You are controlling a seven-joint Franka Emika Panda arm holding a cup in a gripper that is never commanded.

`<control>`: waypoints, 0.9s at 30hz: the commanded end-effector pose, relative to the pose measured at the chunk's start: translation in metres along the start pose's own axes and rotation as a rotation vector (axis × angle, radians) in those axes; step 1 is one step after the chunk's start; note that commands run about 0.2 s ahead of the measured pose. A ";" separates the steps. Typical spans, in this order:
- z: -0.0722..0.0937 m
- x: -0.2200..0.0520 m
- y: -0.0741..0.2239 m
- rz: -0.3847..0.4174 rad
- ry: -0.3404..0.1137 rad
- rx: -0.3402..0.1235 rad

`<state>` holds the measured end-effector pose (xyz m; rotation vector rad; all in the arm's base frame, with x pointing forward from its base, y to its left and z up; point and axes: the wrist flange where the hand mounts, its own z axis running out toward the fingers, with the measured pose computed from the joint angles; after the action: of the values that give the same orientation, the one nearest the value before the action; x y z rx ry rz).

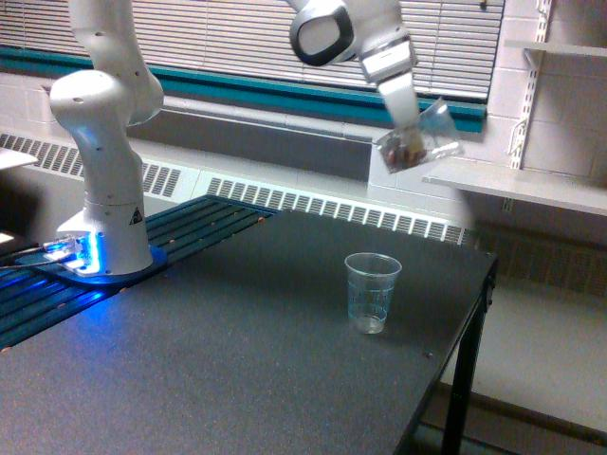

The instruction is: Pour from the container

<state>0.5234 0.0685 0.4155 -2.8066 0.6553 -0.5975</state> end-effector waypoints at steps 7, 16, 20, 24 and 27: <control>0.008 -0.019 0.039 -0.028 -0.061 -0.037; 0.021 -0.038 0.052 -0.012 -0.119 -0.041; 0.027 -0.044 0.056 -0.007 -0.143 -0.041; 0.034 -0.051 0.061 -0.002 -0.174 -0.047; 0.038 -0.056 0.067 0.001 -0.201 -0.059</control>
<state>0.4742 0.0400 0.3538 -2.8443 0.6926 -0.3484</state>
